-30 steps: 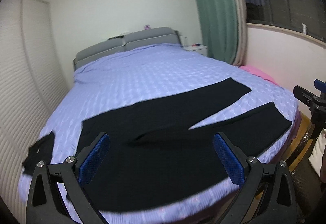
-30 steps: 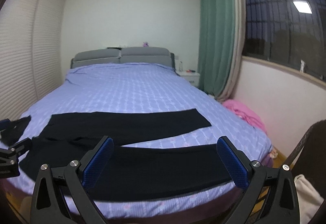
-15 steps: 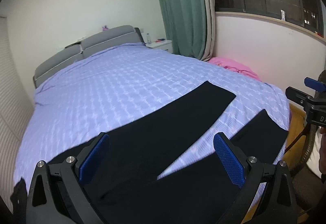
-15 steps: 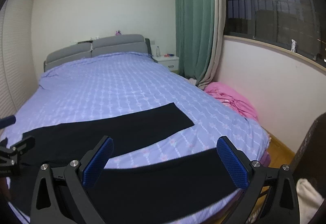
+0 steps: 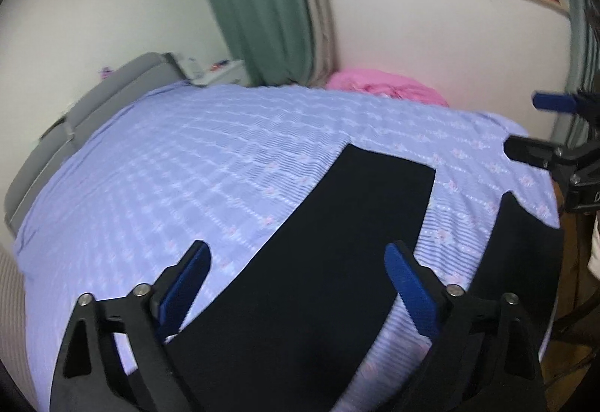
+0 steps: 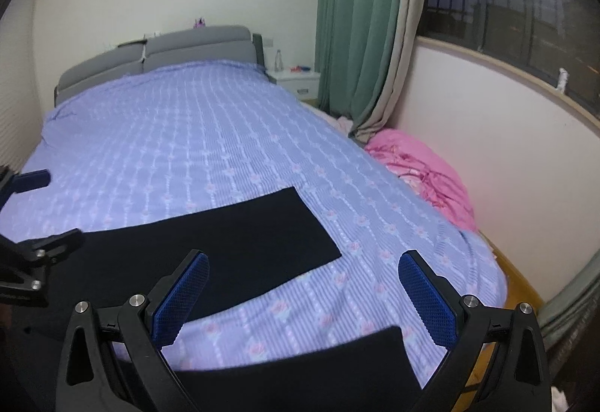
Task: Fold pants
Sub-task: 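Move both tools toward the black trousers' leg ends on the bed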
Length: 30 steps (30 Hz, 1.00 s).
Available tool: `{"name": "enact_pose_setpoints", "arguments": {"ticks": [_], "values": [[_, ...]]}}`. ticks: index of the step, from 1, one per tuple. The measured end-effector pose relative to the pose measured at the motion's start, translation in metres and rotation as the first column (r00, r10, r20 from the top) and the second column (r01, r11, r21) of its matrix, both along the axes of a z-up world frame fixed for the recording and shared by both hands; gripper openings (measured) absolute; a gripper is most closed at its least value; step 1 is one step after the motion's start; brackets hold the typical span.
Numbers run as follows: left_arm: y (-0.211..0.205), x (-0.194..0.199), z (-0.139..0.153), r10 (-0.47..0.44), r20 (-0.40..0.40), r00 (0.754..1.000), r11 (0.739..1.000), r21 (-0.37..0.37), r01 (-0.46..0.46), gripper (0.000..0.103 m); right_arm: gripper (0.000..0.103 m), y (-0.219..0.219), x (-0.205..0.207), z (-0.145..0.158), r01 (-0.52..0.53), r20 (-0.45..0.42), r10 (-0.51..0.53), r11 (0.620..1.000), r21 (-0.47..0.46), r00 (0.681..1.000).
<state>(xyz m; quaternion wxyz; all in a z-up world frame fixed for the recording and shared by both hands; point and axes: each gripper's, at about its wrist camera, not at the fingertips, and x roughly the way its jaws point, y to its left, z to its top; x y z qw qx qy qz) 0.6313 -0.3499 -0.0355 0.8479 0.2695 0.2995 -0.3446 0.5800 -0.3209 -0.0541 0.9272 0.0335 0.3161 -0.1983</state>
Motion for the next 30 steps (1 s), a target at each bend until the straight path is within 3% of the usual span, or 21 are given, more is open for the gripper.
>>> {"name": "enact_pose_setpoints", "arguments": {"ticks": [6,12,16,19,25,30], "values": [[-0.030,0.067,-0.032,-0.044,-0.088,0.995,0.999,-0.006,0.043,0.090,0.102,-0.034,0.080,-0.024,-0.124,-0.053,0.126,0.991,0.041,0.991],[-0.042,0.113,-0.066,-0.063,-0.123,0.990,0.997,0.046,0.069,0.082,0.094,-0.068,0.167,-0.057,-0.259,-0.151,0.276,0.958,0.121,0.949],[-0.040,0.136,-0.088,-0.073,-0.167,0.983,0.991,0.100,0.091,0.078,0.083,-0.084,0.219,-0.078,-0.345,-0.237,0.375,0.925,0.157,0.896],[-0.033,0.138,-0.102,-0.124,-0.155,0.980,0.977,0.154,0.148,0.078,0.083,-0.076,0.246,-0.093,-0.448,-0.316,0.461,0.886,0.116,0.829],[-0.025,0.155,-0.137,-0.112,-0.191,0.975,0.958,0.240,0.157,0.078,0.080,-0.061,0.286,-0.123,-0.579,-0.433,0.537,0.814,0.043,0.724],[-0.021,0.163,-0.162,-0.129,-0.230,0.965,0.946,0.263,0.190,0.078,0.079,-0.083,0.301,-0.138,-0.564,-0.457,0.531,0.823,0.075,0.714]]}}
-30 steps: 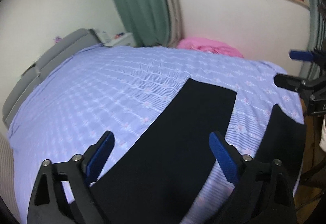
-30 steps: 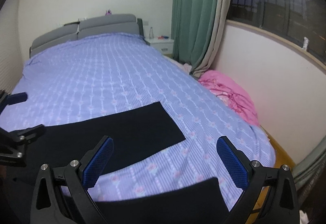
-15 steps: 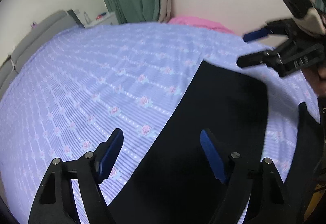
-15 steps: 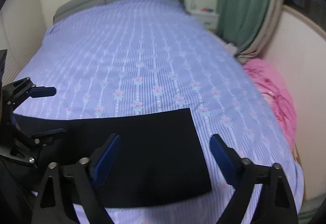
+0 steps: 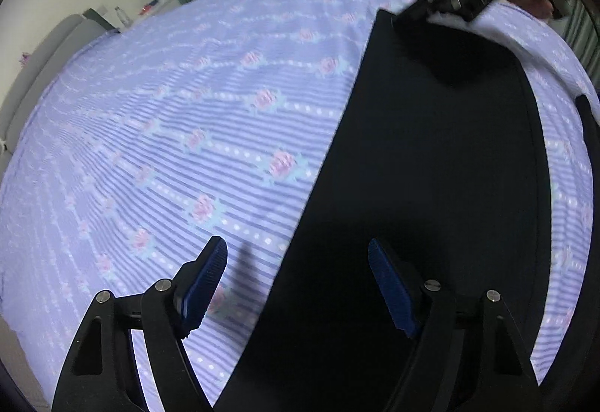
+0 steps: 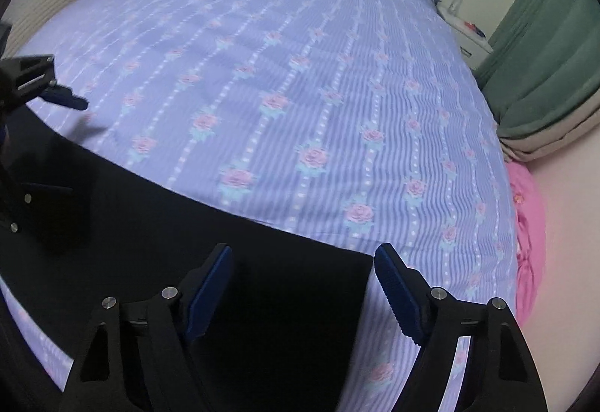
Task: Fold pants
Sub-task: 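Close the left gripper on one trouser leg end while the right gripper grasps the other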
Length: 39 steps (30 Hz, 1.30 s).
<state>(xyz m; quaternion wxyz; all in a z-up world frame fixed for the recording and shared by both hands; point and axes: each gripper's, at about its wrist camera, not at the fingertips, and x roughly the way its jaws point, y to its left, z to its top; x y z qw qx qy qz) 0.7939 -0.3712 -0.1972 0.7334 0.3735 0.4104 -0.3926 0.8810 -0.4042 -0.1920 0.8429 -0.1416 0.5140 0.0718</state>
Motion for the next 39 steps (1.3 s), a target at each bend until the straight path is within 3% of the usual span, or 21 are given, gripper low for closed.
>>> {"name": "enact_pose_setpoints", "arguments": {"ticks": [3,7,9,10,12,13,14,21,28,34,39], "values": [[0.004,0.005,-0.011,0.010,-0.027,1.000,1.000,-0.008,-0.011,0.078,0.079,-0.023,0.002,-0.008,0.045,-0.022,-0.043,0.997,0.058,0.999],[0.006,0.010,-0.019,0.024,-0.088,0.996,0.998,-0.050,-0.028,0.064,0.079,-0.035,0.006,-0.030,0.077,-0.078,-0.069,0.992,0.095,0.995],[0.007,0.007,-0.019,0.011,-0.100,0.995,0.998,-0.065,-0.017,0.053,0.069,-0.032,0.003,-0.039,0.072,-0.098,-0.061,0.991,0.114,0.993],[0.007,0.006,-0.019,0.007,-0.107,0.994,0.997,-0.070,-0.015,0.043,0.055,-0.031,0.003,-0.042,0.073,-0.102,-0.059,0.986,0.147,0.993],[0.007,0.005,-0.018,0.012,-0.111,0.994,0.997,-0.073,-0.020,0.027,0.043,-0.032,0.000,-0.041,0.080,-0.076,-0.068,0.984,0.159,0.995],[0.008,0.005,-0.017,0.016,-0.116,0.993,0.997,-0.073,-0.025,0.017,0.025,-0.032,-0.001,-0.040,0.073,-0.080,-0.059,0.979,0.190,0.995],[0.008,0.005,-0.016,0.018,-0.125,0.992,0.997,-0.073,-0.028,0.008,0.024,-0.031,-0.004,-0.038,0.069,-0.072,-0.056,0.980,0.189,0.996],[0.013,-0.004,0.000,0.049,-0.121,0.991,0.994,-0.094,-0.061,0.005,0.014,-0.025,-0.022,-0.015,0.032,0.017,-0.036,0.986,0.164,0.999],[0.019,-0.027,0.047,0.081,-0.097,0.992,0.986,-0.137,-0.094,0.005,0.012,-0.019,-0.064,0.035,-0.005,0.153,-0.017,0.991,0.137,0.988],[0.028,-0.080,0.085,0.074,-0.039,0.996,0.986,-0.149,-0.079,0.005,0.012,-0.013,-0.118,0.076,-0.034,0.243,0.003,0.992,0.124,0.970],[0.036,-0.139,0.111,0.066,-0.010,0.998,0.984,-0.166,-0.067,0.005,0.011,-0.001,-0.174,0.101,-0.057,0.268,0.029,0.994,0.098,0.963]]}}
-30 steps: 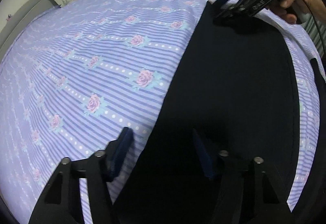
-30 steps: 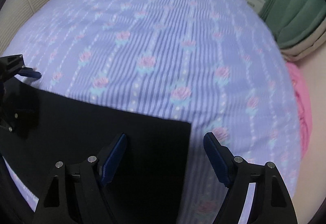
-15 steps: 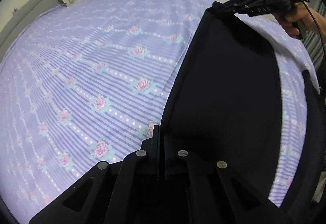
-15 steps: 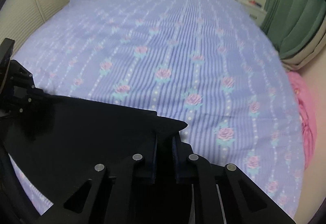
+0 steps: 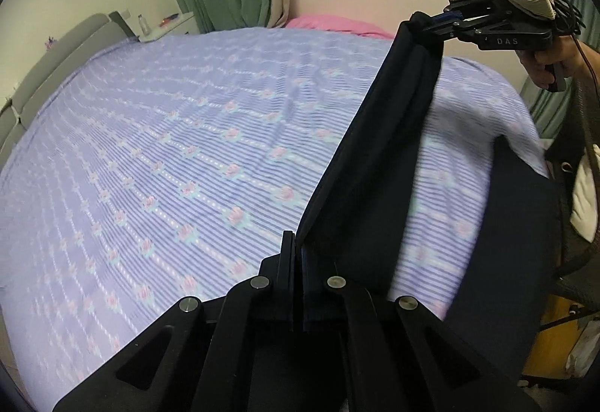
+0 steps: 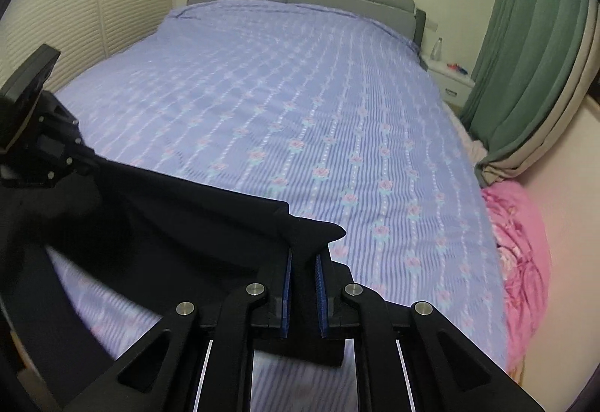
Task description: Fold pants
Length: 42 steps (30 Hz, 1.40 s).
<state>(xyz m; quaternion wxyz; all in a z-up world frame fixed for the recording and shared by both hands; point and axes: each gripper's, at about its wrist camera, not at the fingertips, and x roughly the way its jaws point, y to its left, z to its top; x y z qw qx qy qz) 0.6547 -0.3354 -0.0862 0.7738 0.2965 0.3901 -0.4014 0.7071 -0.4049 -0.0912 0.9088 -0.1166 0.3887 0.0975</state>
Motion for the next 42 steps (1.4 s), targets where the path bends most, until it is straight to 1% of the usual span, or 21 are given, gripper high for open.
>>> {"name": "enact_pose_setpoints", "arguments": {"ticks": [2,6,9,14,19,23,27,30,33,39,40,42], "values": [[0.000,-0.024,0.005,-0.004,0.012,1.000,1.000,0.002,0.004,0.005,0.011,0.003,-0.024,0.006,-0.004,0.004,0.004,1.000,-0.012,1.000],[0.002,-0.074,0.008,0.010,0.004,1.000,1.000,-0.020,-0.010,0.005,0.010,0.003,-0.066,0.010,-0.004,-0.004,0.004,1.000,-0.026,1.000],[0.001,-0.104,0.002,0.011,-0.008,1.000,0.999,-0.037,-0.011,0.005,0.010,0.001,-0.095,0.006,0.005,-0.019,-0.005,0.999,-0.034,1.000],[-0.002,-0.152,-0.006,0.007,-0.031,1.000,0.998,-0.066,-0.009,0.005,0.009,0.000,-0.148,-0.010,0.011,-0.056,-0.015,0.998,-0.068,0.998],[-0.009,-0.197,-0.014,-0.011,-0.037,0.999,0.995,-0.095,0.007,0.005,0.008,-0.012,-0.189,-0.021,0.030,-0.080,-0.036,0.996,-0.083,0.996],[-0.014,-0.218,-0.021,-0.012,-0.042,0.999,0.994,-0.107,0.007,0.005,0.008,-0.017,-0.215,-0.029,0.040,-0.093,-0.051,0.993,-0.114,0.994],[-0.014,-0.235,-0.027,-0.007,-0.034,0.999,0.993,-0.117,0.003,0.005,0.008,-0.017,-0.237,-0.037,0.041,-0.080,-0.055,0.986,-0.162,0.995],[-0.011,-0.246,-0.033,-0.002,-0.024,1.000,0.993,-0.116,-0.001,0.005,0.008,-0.009,-0.251,-0.047,0.025,-0.081,-0.043,0.977,-0.213,0.996],[-0.006,-0.257,-0.040,-0.002,-0.022,1.000,0.993,-0.116,0.000,0.005,0.008,-0.004,-0.263,-0.058,0.008,-0.095,-0.031,0.972,-0.233,0.995],[-0.004,-0.273,-0.062,0.007,-0.046,0.999,0.995,-0.099,-0.012,0.006,0.008,-0.005,-0.278,-0.084,-0.018,-0.171,-0.022,0.973,-0.229,0.985],[-0.004,-0.275,-0.065,0.010,-0.046,0.999,0.995,-0.097,-0.014,0.006,0.008,-0.006,-0.280,-0.091,-0.026,-0.197,-0.021,0.971,-0.236,0.980],[-0.005,-0.275,-0.071,0.020,-0.055,0.998,0.995,-0.096,-0.025,0.006,0.008,-0.007,-0.281,-0.098,-0.037,-0.222,-0.019,0.968,-0.247,0.975]]}}
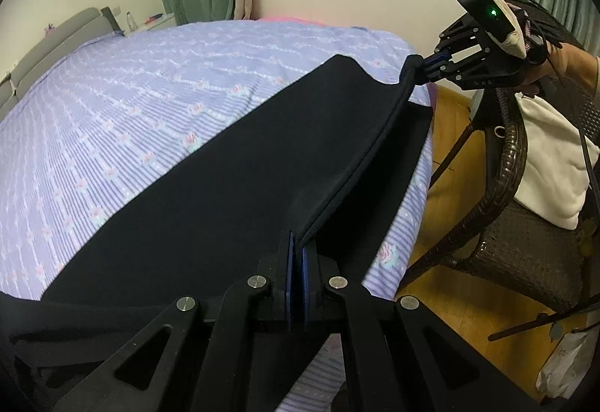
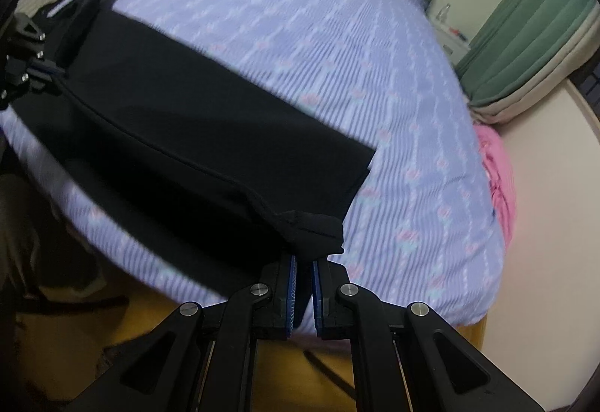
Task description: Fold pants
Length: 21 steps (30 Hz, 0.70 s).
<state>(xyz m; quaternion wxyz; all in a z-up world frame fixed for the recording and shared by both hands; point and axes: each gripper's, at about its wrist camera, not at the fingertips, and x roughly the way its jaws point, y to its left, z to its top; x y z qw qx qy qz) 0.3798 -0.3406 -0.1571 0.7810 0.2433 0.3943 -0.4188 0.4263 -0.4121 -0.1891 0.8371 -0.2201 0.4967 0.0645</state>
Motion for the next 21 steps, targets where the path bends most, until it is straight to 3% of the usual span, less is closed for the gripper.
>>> {"name": "enact_pose_setpoints", "arguments": {"ticks": [16,21], "values": [[-0.014,-0.015,-0.030,0.033,-0.040,0.999,0.999,0.004,-0.033,0.006,0.003,-0.024,-0.011,-0.026,0.048,-0.109,-0.054,0.997,-0.062,0.993],[-0.013,-0.020,-0.036,0.037,-0.035,0.999,0.999,0.008,-0.037,0.006,0.009,-0.024,-0.016,-0.018,0.080,-0.081,-0.084,0.995,-0.056,0.993]]}}
